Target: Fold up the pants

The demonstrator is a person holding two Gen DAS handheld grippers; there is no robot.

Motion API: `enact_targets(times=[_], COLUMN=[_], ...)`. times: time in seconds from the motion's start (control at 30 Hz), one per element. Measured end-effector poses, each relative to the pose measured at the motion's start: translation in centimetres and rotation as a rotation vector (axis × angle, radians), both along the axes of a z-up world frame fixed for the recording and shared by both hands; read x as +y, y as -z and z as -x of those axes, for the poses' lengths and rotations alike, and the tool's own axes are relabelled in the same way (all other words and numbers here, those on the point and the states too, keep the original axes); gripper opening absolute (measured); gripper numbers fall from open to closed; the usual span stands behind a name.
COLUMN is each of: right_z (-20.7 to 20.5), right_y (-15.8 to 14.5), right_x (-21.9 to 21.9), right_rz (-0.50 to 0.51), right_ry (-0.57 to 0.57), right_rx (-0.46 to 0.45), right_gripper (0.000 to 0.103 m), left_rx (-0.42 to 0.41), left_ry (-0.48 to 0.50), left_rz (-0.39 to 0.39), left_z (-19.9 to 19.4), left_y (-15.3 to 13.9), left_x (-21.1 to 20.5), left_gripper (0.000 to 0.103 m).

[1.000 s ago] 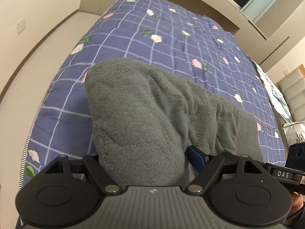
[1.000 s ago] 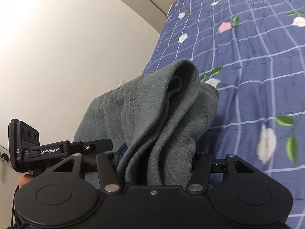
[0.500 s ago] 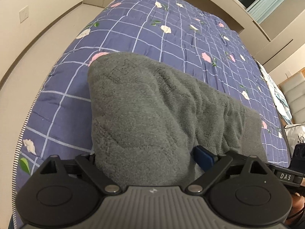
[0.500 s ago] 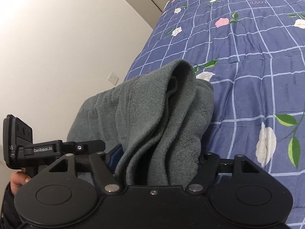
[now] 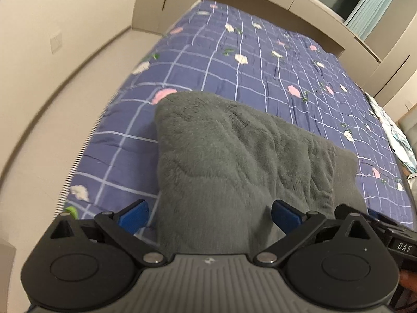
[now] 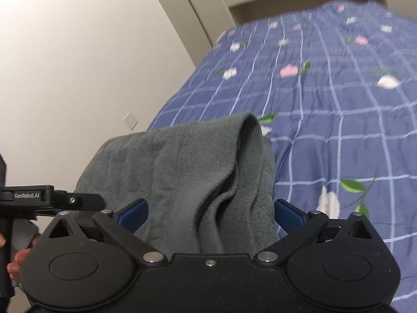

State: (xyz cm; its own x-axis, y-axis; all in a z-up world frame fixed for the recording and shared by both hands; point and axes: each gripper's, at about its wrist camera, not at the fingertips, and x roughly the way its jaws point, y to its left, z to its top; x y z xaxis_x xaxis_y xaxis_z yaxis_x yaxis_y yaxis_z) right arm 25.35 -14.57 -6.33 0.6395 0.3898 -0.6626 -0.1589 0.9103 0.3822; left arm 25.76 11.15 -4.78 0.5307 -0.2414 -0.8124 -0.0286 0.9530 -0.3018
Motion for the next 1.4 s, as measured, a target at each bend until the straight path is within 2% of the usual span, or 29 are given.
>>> enact_targets(times=[0.37,0.6,0.8,0.9,1.1,1.23,1.4], right_z=[8.6,15.9,21.9,24.3,28.4,30.2,31.0], right_y=[-3.1,-4.6,-4.7,-4.5,-3.7,-2.7,-2.4], right_x=[1.3,2.4,4.0,4.6,5.6,6.0,6.1], right_rz=[0.016,0.087,0.182,0.208,0.237,0.248,0.268], right_ry=[0.081,0.095,0.090,0.100,0.125,0.136,0.150], right_rx=[-0.171,-0.294,-0.392,-0.414,-0.458,-0.474,-0.500], right_gripper=[0.102,0.103,0.103,0.103,0.103,0.103,0.103], left_rx=[-0.158,-0.266,-0.350,-0.385,-0.419,-0.424,-0.510], left_ry=[-0.051,-0.072,-0.100,-0.133,-0.176,-0.163,-0.115], left_rz=[-0.093,-0.169,-0.219,-0.239,-0.235,-0.255,-0.339], left_z=[9.4,16.1,21.6,23.8,27.4,29.0,30.4], left_y=[-3.5,-4.5,-4.0,-3.5,-2.2,-1.2,-1.5], left_x=[-0.1,-0.6,-0.9,-0.8,-0.4,-0.8,-2.2], left_gripper=[0.102,0.102,0.102,0.102,0.102,0.102,0.102])
